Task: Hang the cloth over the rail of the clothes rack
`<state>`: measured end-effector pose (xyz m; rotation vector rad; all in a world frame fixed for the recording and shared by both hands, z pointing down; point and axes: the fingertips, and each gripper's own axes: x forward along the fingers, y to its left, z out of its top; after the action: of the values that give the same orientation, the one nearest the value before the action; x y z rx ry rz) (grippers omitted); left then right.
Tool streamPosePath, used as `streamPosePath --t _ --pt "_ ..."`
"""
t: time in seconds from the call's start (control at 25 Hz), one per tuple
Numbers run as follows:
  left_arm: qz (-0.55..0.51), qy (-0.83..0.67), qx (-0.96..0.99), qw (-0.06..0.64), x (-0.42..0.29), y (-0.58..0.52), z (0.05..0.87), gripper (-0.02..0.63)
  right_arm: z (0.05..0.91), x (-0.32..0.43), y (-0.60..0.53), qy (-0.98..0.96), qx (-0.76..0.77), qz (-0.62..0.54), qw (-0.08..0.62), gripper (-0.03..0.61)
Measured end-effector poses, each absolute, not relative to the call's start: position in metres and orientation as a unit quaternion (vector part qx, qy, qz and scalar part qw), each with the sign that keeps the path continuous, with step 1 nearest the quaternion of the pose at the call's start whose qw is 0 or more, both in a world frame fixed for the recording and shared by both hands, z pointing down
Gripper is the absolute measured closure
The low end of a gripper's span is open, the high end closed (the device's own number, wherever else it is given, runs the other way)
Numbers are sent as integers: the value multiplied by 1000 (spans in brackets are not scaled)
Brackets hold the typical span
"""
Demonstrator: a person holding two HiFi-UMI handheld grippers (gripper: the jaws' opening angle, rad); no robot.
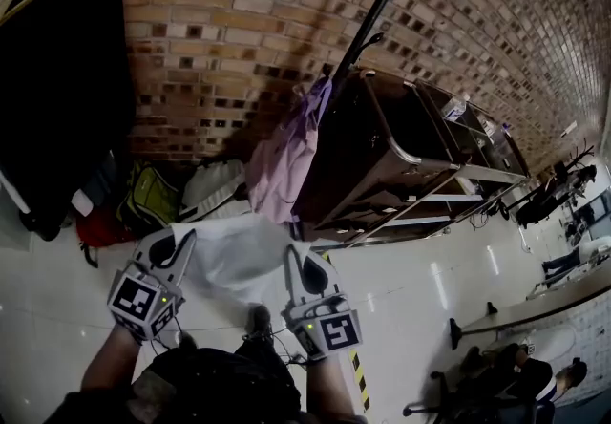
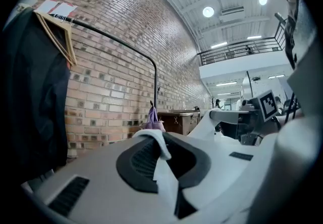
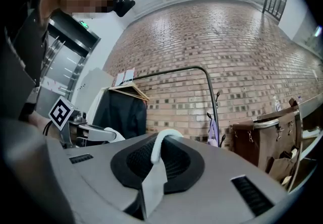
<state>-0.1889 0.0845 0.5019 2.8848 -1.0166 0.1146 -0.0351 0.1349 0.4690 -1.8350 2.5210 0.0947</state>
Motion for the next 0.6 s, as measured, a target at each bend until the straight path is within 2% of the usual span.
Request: streamPosePath --t 0.6 --pt "29 -348 936 34 11 12 477 586 442 161 58 820 -568 64 38 552"
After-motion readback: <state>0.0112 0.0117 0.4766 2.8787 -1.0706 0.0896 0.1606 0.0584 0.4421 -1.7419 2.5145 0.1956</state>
